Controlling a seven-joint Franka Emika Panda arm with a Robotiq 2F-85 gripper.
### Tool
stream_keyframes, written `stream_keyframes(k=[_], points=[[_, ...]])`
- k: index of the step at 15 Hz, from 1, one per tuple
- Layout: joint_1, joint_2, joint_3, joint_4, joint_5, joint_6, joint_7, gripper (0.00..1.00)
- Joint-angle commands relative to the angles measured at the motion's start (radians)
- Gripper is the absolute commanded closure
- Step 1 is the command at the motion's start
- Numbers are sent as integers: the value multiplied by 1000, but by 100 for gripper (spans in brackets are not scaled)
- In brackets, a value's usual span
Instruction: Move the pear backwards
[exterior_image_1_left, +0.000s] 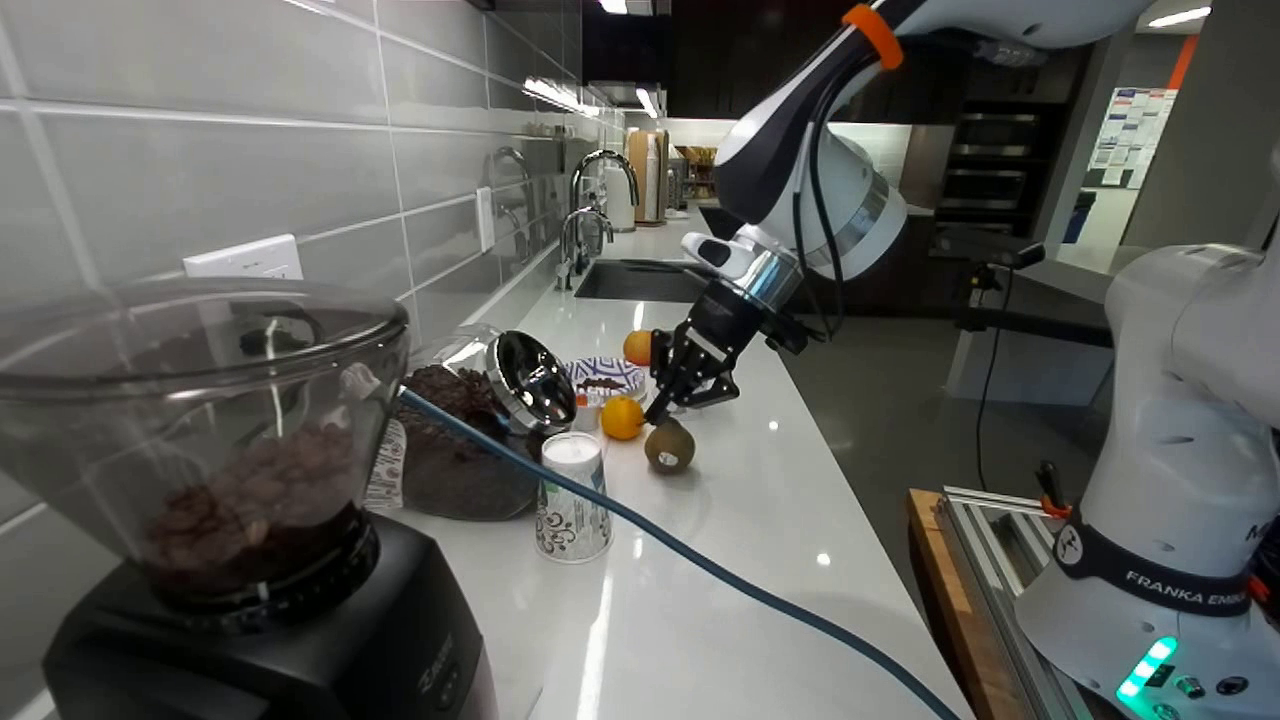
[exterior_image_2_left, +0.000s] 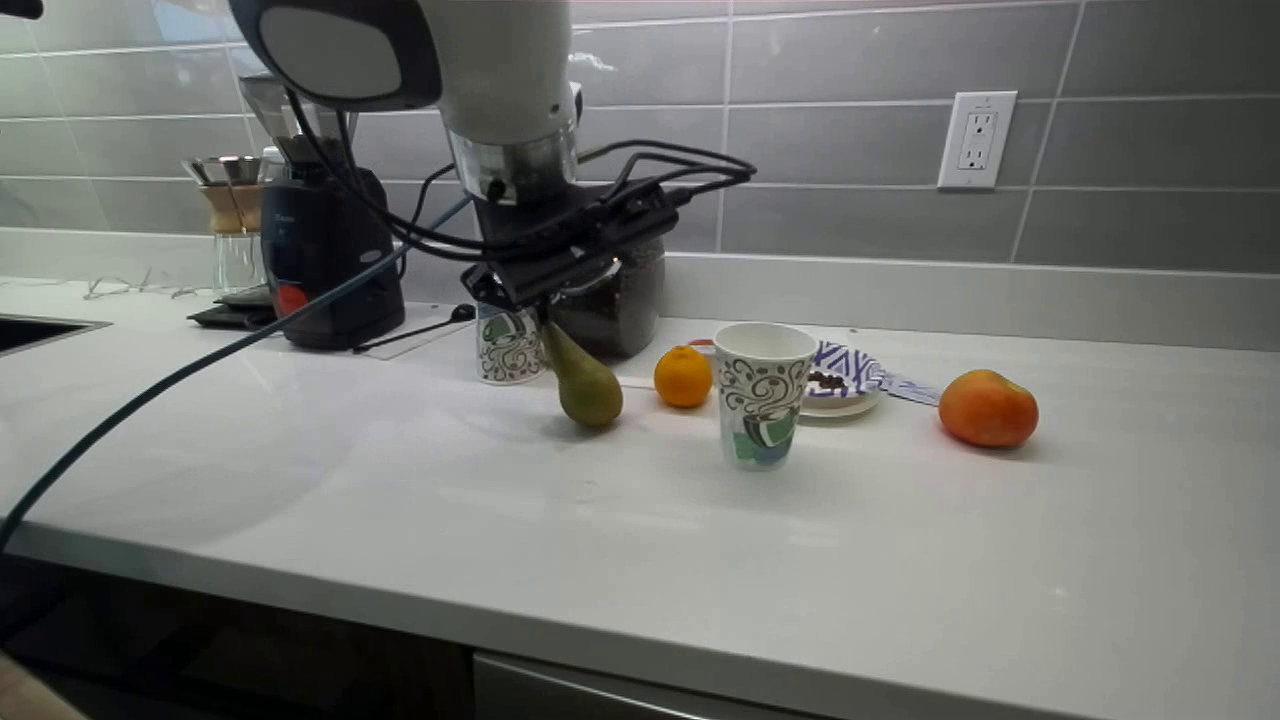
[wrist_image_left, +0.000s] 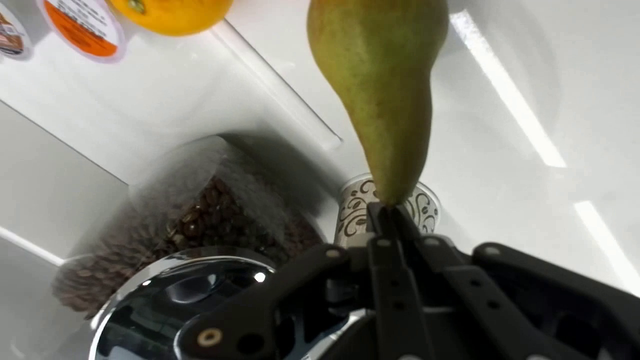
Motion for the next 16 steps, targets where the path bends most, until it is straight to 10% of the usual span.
stream_keyframes(k=[1,16], points=[[-24,-147,-44,-67,61,-7,-32,99],[-9,-194,-151,25,178,-16,-49,99]])
